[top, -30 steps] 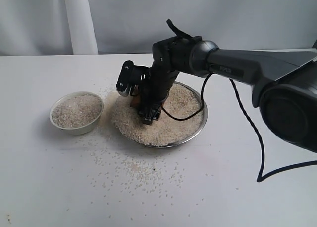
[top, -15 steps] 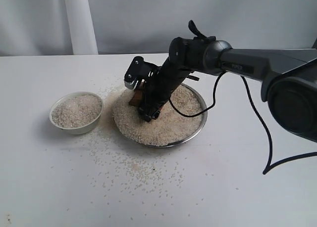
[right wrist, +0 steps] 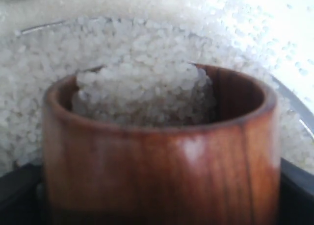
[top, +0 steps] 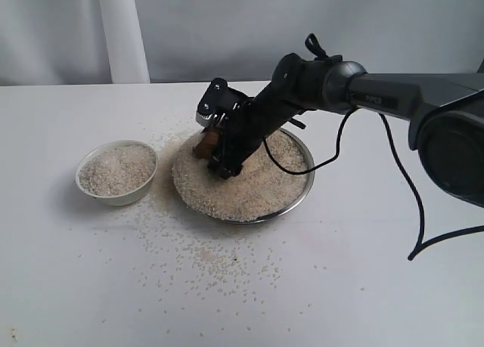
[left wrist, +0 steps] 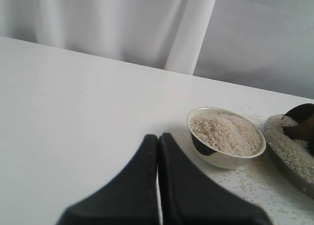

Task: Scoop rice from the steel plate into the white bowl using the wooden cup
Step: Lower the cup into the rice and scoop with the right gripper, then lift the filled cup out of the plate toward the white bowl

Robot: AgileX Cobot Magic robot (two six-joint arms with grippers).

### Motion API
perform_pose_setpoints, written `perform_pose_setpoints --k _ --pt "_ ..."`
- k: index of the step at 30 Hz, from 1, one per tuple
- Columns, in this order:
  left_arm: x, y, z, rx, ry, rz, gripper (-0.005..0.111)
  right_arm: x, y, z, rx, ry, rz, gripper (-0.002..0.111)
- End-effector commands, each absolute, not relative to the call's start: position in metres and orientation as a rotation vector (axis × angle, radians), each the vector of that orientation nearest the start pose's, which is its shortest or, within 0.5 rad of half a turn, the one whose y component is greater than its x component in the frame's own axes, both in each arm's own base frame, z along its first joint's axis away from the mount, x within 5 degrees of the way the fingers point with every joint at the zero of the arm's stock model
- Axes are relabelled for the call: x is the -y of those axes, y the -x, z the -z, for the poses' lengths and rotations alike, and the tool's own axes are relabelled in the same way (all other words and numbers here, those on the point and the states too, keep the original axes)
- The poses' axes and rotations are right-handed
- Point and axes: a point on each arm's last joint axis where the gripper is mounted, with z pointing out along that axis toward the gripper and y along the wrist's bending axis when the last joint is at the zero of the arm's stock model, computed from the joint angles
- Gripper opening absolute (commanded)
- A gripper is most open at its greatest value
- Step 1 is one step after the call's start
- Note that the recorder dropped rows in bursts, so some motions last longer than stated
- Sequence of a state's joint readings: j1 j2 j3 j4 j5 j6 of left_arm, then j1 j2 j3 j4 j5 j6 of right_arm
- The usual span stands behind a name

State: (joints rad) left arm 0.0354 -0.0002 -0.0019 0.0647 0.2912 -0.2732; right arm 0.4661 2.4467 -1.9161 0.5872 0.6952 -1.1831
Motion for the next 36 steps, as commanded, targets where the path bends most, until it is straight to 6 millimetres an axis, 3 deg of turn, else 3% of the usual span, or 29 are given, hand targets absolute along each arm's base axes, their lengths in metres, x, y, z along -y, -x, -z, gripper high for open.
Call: perform_pose_setpoints --k 1,9,19,23,32,36 --pt "-0.003 -0.055 -0.187 -1.755 0.231 0.12 0.0 -0.261 -0.454 -0.134 -2.004 1.441 -0.448 0.0" --pt "-0.003 -0.055 -0.187 -1.755 0.231 0.12 0.0 -0.265 -0.451 -0.15 -1.933 1.447 -0.496 0.0" --pt "-0.003 -0.055 -0.187 -1.755 0.231 0.12 0.0 -0.278 -0.438 -0.21 -1.745 1.427 -0.539 0.0" --pt "-0.003 -0.055 -0.187 -1.755 0.231 0.12 0.0 -0.299 -0.429 -0.218 -1.684 1.44 -0.46 0.0" --pt "-0.003 -0.055 -0.187 -1.755 0.231 0.12 0.0 -0.363 -0.401 -0.213 -1.472 1.478 -0.117 0.0" --pt "-0.003 -0.055 -0.187 -1.755 0.231 0.12 0.0 -0.377 -0.395 -0.211 -1.38 1.489 -0.027 0.0"
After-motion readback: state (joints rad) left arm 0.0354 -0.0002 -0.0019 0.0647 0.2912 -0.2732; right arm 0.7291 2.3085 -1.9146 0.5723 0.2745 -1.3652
